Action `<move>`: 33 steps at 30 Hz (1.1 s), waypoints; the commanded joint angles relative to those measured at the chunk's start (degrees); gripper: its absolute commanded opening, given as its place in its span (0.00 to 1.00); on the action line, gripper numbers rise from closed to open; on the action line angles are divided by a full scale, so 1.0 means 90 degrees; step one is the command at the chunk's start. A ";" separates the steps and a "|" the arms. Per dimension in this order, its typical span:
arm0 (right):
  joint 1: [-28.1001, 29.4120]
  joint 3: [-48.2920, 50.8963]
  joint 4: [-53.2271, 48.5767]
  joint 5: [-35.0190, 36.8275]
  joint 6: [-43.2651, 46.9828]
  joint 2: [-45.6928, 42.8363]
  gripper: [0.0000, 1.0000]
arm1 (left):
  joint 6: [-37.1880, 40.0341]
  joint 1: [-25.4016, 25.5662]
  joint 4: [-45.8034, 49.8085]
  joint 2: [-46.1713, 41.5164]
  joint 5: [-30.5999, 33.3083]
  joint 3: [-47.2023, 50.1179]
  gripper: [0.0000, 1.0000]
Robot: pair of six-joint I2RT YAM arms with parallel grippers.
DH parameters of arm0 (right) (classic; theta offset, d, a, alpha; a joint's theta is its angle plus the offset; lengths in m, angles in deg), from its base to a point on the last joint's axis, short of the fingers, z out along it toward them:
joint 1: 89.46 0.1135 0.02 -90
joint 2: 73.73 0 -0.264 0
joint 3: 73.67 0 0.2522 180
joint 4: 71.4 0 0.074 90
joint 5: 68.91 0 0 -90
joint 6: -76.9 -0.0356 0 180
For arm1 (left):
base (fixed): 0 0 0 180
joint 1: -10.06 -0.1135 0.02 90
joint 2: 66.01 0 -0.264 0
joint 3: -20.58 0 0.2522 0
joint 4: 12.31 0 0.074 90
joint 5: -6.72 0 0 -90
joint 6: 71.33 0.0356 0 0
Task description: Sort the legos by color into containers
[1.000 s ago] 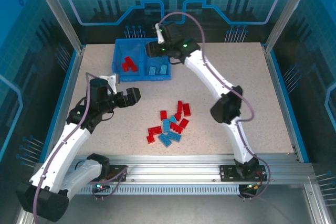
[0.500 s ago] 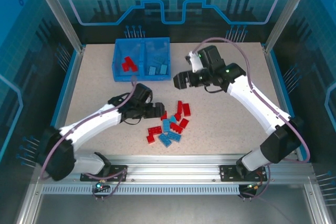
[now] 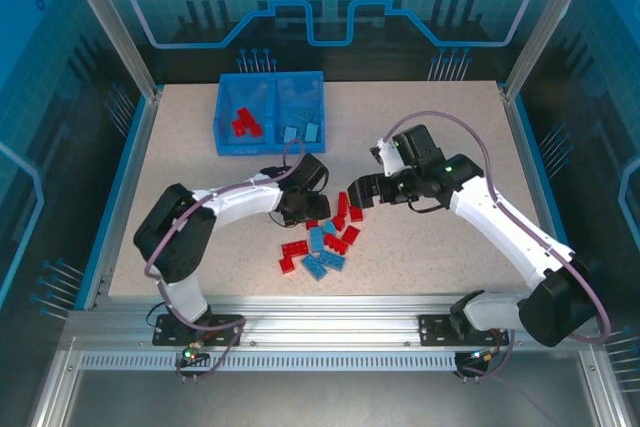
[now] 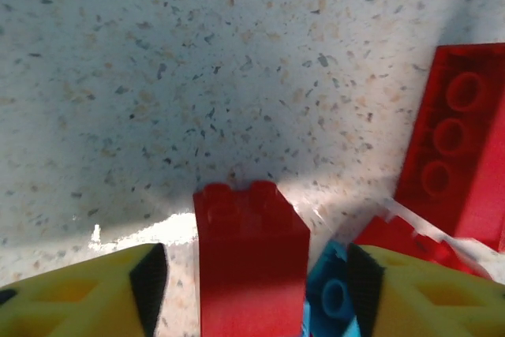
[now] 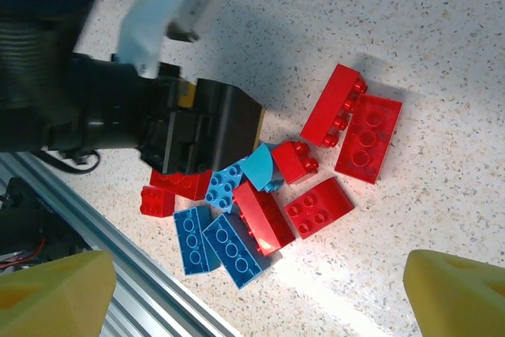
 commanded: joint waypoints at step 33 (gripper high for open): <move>0.0013 -0.0126 0.0476 -0.0275 -0.0495 -0.0474 0.91 | 0.2044 -0.3388 0.0968 0.2010 0.2152 -0.5251 0.25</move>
